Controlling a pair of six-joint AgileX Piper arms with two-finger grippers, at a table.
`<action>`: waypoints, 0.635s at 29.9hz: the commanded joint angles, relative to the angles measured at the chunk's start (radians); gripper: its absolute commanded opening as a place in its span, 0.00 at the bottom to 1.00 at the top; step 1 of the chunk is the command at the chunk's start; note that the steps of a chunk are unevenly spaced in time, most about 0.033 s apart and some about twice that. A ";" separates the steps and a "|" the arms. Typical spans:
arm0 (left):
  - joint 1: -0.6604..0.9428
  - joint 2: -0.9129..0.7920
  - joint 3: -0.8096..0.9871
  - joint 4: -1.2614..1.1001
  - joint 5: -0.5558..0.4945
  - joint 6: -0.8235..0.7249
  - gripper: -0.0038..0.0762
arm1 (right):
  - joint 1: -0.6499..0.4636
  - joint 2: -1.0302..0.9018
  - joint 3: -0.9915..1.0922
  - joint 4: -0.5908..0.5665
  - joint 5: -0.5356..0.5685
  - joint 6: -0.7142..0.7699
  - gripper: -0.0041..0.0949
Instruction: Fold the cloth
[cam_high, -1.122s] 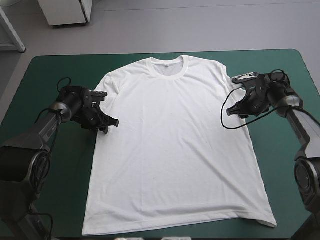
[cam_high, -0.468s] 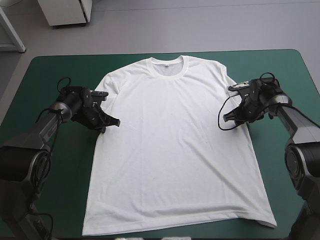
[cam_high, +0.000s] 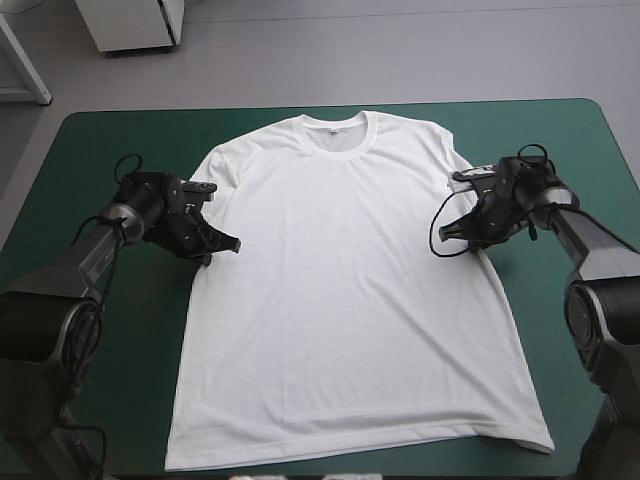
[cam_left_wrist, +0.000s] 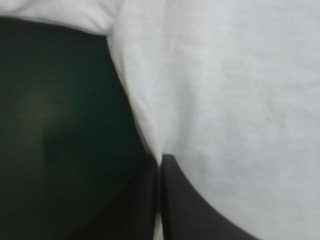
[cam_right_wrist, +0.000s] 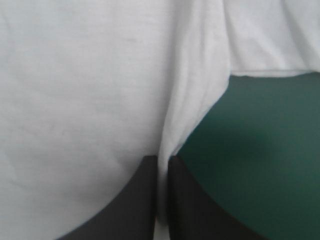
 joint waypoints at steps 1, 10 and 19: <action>-0.005 -0.046 -0.028 -0.006 0.017 0.012 0.04 | -0.002 -0.015 -0.016 0.026 -0.029 -0.027 0.02; -0.005 -0.195 -0.205 -0.027 0.096 0.050 0.04 | -0.015 -0.083 -0.261 0.010 0.114 -0.027 0.02; -0.005 -0.354 -0.362 -0.019 0.116 0.075 0.04 | -0.063 -0.279 -0.372 0.023 0.119 -0.020 0.02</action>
